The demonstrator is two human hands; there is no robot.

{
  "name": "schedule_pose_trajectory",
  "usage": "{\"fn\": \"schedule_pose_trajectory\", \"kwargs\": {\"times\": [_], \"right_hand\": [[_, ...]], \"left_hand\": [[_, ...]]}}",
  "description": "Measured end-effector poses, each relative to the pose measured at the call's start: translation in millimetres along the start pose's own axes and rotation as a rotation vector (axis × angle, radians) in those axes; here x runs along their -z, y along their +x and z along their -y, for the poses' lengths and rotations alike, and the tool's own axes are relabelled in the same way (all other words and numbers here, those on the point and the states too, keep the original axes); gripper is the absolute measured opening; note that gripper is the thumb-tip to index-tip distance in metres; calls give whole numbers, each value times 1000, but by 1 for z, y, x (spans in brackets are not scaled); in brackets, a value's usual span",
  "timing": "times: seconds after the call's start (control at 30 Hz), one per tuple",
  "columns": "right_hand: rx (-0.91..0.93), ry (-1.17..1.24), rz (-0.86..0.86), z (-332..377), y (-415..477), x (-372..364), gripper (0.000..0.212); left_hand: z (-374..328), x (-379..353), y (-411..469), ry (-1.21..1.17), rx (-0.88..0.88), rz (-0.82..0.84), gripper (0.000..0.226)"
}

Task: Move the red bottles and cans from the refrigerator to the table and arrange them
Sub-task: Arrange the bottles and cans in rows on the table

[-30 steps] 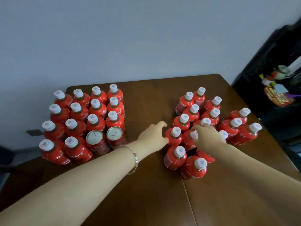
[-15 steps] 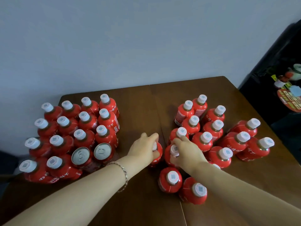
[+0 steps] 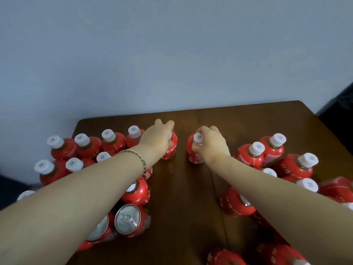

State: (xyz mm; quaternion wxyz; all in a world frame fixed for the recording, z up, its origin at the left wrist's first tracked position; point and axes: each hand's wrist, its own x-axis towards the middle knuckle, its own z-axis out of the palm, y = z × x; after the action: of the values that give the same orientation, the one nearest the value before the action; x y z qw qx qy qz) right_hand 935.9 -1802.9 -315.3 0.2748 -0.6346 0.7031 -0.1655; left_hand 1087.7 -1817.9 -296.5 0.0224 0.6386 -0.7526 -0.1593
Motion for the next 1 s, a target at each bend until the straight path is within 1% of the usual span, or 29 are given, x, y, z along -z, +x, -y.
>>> {"fn": "schedule_pose_trajectory", "kwargs": {"times": [0.1, 0.2, 0.23, 0.3, 0.33, 0.37, 0.43, 0.47, 0.57, 0.67, 0.77, 0.83, 0.93, 1.0], "right_hand": [[10, 142, -45, -1, 16, -11, 37], [54, 187, -32, -1, 30, -21, 57], [33, 188, -1, -2, 35, -25, 67], [-78, 217, 99, -5, 40, -31, 91], [-124, 233, 143, -7, 40, -36, 97], [-137, 242, 156, -10, 42, -42, 97], [-115, 272, 112, -13, 45, -51, 91], [-99, 285, 85, -12, 47, -54, 90], [-62, 254, 81, -6, 57, -59, 91], [-45, 207, 112, -3, 61, -63, 94], [-41, 188, 138, -6, 62, -62, 98], [-54, 198, 172, -10, 63, -58, 101], [-104, 198, 276, -10, 61, -53, 103], [-140, 124, 342, -13, 51, -48, 100]], "left_hand": [[11, 1, 20, 27, 18, 13, 22], [23, -1, 35, 50, 53, 31, 21], [27, -1, 42, 80, 51, 32, 22], [34, 2, 51, 186, 23, 46, 28], [39, 3, 54, 205, 7, 73, 34], [43, 3, 59, 182, -4, 124, 41], [48, 4, 62, 52, -16, 230, 57], [50, 4, 63, 5, -31, 236, 59], [52, 5, 66, 21, -83, 190, 56], [50, 8, 70, 76, -105, 255, 58], [51, 8, 74, 61, -98, 269, 60], [50, 6, 76, 52, -81, 260, 60], [50, 4, 75, 32, -24, 262, 57], [47, 3, 71, 39, 17, 268, 56]]}}
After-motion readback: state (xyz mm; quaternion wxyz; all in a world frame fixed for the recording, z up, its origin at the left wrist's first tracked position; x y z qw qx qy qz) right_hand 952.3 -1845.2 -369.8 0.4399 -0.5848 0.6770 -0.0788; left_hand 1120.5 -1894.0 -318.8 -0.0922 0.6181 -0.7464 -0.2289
